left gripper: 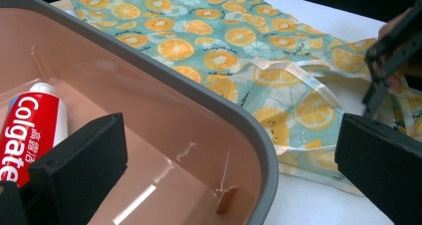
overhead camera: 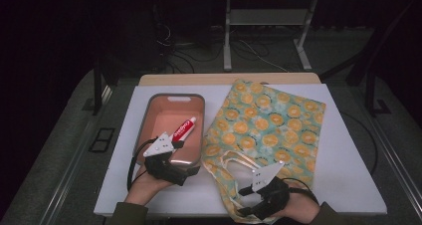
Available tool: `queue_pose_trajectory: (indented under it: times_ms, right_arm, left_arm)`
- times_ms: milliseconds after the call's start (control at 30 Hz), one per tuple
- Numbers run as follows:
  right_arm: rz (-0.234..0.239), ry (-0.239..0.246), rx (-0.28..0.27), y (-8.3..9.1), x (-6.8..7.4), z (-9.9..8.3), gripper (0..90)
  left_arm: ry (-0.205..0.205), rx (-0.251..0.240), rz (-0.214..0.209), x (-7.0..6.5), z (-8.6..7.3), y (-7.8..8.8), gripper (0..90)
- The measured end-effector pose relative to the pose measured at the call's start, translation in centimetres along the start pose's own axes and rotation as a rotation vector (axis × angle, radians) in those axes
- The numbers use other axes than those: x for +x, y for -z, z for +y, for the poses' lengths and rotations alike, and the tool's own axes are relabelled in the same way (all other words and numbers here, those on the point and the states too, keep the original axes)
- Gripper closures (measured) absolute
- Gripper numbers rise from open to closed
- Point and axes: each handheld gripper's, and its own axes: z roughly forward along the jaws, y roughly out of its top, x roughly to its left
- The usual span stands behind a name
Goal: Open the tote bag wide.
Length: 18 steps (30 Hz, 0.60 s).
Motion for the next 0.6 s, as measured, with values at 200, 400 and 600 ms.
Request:
queue_pose_trajectory:
  times_ms: [200, 400, 600]
  right_arm:
    - [0.01, 0.035, 0.065, -1.1, 0.1, -0.3, 67.5]
    - [-0.013, 0.043, 0.03, 0.1, -0.5, 0.1, 84.1]
    - [-0.076, 0.026, -0.044, 2.2, -1.8, 0.5, 84.8]
  left_arm:
    - [-0.001, 0.002, 0.001, 0.0, 0.0, 0.0, 0.0]
    - [-0.002, 0.0, 0.002, 0.0, 0.0, 0.0, 0.0]
    - [-0.001, 0.002, 0.002, 0.0, 0.0, 0.0, 0.0]
